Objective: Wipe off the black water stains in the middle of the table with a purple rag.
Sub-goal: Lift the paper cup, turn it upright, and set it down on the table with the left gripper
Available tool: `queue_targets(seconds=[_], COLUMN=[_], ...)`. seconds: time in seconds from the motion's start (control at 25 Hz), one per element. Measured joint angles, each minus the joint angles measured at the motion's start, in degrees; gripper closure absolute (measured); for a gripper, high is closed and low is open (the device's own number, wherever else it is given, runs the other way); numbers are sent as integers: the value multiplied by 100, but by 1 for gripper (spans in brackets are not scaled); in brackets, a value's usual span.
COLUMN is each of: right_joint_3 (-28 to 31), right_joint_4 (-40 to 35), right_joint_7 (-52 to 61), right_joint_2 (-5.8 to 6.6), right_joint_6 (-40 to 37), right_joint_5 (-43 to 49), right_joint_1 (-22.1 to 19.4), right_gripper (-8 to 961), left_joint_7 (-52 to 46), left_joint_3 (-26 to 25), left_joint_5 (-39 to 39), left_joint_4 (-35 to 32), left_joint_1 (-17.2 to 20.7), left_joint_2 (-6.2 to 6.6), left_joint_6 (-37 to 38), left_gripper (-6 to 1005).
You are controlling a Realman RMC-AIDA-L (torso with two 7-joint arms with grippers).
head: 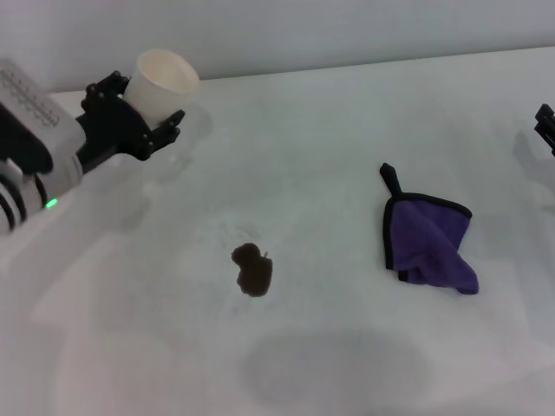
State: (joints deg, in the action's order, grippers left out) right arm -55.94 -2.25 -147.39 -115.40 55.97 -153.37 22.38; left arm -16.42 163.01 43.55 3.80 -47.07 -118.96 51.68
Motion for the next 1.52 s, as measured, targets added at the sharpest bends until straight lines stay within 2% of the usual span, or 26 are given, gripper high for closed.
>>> queue_targets(seconds=[0.16,0.28,0.56,0.84,1.04,1.52], right_joint_3=[3,10,13,13,13,13], right_joint_4=[0,0,1,-12,-102,-154], right_joint_7=[0,0,-1,-25,-17,-7], right_joint_2=[0,0,-1,1,7,2], right_joint_6=[-40,-50,-53,-59,-264,-352], right_joint_5=[0,-2,-14,-33,-36,-36], right_joint_1=[11,31,64,83,84,127], right_gripper=[144,144,144,144,144,144], left_joint_7=[742,879,827,748,741,747], left_joint_3=[-2,-20,-152,-310,-383,-349], left_joint_5=[1265,1685,1831,1906,1945,1929], left_joint_4=[-796,-1217,-1807,-1968,-1938,-1955], left_joint_1=[516,807,1369,1808,1967,1999], left_joint_2=[-18,-41,-60,-75,-57,-75], left_joint_6=[59,68,73,52,71,0], left_gripper=[267,267,268,267,267,268])
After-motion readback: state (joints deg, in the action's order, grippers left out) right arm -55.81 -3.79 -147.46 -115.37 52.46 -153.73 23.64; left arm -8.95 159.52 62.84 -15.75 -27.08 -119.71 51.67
